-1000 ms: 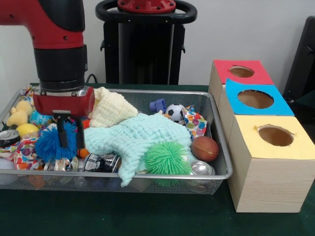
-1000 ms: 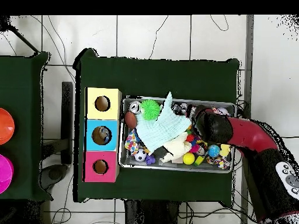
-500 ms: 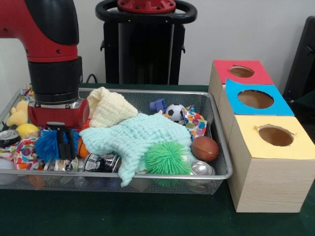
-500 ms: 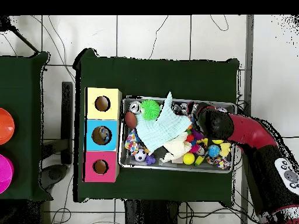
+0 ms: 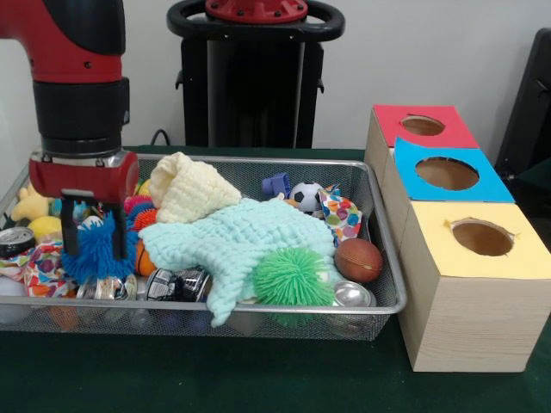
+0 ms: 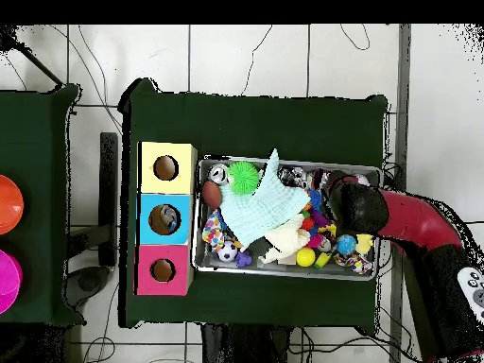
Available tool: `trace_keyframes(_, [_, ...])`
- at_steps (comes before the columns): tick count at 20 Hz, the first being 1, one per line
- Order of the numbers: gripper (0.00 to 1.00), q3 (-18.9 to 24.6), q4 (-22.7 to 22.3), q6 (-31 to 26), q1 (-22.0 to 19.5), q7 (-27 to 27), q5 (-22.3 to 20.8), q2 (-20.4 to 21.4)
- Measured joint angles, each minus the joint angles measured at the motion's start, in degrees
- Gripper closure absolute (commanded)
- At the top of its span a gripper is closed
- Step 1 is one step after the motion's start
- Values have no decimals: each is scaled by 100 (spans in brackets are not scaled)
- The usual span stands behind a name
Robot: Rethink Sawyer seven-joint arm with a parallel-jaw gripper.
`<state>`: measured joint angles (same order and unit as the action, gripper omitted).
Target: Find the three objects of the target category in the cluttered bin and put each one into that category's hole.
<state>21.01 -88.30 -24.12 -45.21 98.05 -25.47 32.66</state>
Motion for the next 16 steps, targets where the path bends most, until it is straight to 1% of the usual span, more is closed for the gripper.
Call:
trace_keyframes(2, [0,-58,-76,0,-2,0,1,75])
trace_keyframes(3, [0,-160,-217,0,-4,0,1,202])
trace_keyframes(9, [0,-283,-505,0,-88,0,5,397])
trace_keyframes(16, [0,-303,-741,13,-311,0,5,447])
